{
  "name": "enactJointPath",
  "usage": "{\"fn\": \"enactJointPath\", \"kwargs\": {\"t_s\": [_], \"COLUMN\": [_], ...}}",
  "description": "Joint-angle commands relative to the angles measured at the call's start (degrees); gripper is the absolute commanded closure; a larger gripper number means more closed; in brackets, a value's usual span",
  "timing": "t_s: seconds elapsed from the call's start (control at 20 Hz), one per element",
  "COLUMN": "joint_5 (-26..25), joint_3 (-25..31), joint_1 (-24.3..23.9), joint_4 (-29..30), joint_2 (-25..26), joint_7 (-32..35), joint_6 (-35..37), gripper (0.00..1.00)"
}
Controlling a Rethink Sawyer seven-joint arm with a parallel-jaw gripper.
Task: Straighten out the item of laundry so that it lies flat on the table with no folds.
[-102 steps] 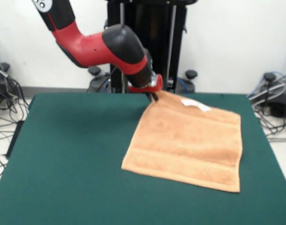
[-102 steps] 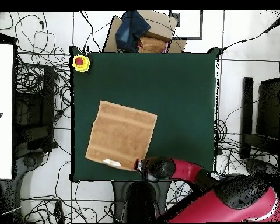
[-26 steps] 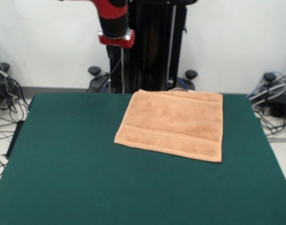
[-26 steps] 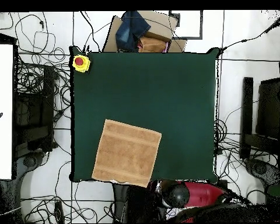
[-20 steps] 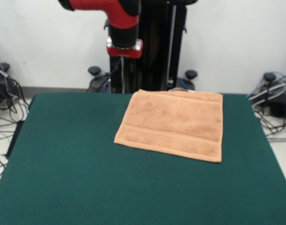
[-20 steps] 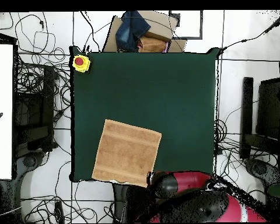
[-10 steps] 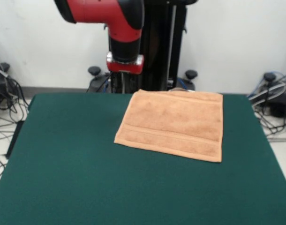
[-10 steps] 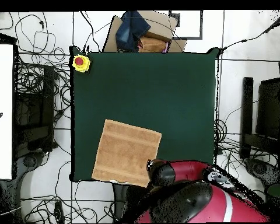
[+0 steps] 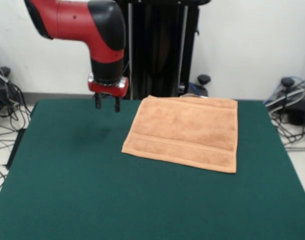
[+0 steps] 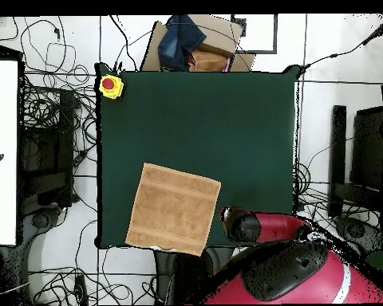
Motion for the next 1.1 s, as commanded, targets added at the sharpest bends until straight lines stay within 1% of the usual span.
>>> {"fn": "enactJointPath", "kwargs": {"t_s": [0.05, 0.3, 0.45, 0.55, 0.8, 1.0, 1.1], "joint_5": [-0.1, 0.9, 1.3, 1.1, 2.3, 2.7, 3.4], "joint_3": [5.5, 7.6, 6.1, 6.3, 7.3, 7.2, 7.1], "joint_1": [1.4, 1.3, 3.1, 3.0, 2.6, 3.5, 4.3], "joint_4": [-8.4, -9.2, -11.1, -11.5, -7.7, -9.0, -8.8], "joint_2": [3.7, 4.0, 5.3, 6.0, 2.3, 3.7, 3.3], "joint_7": [0.2, -0.5, 1.0, 1.0, 0.6, 1.9, 2.8], "joint_6": [2.3, 3.9, 3.6, 3.0, 5.6, 4.5, 4.8], "gripper": [0.0, 0.0, 0.0, 0.0, 0.0, 0.0, 0.0]}}
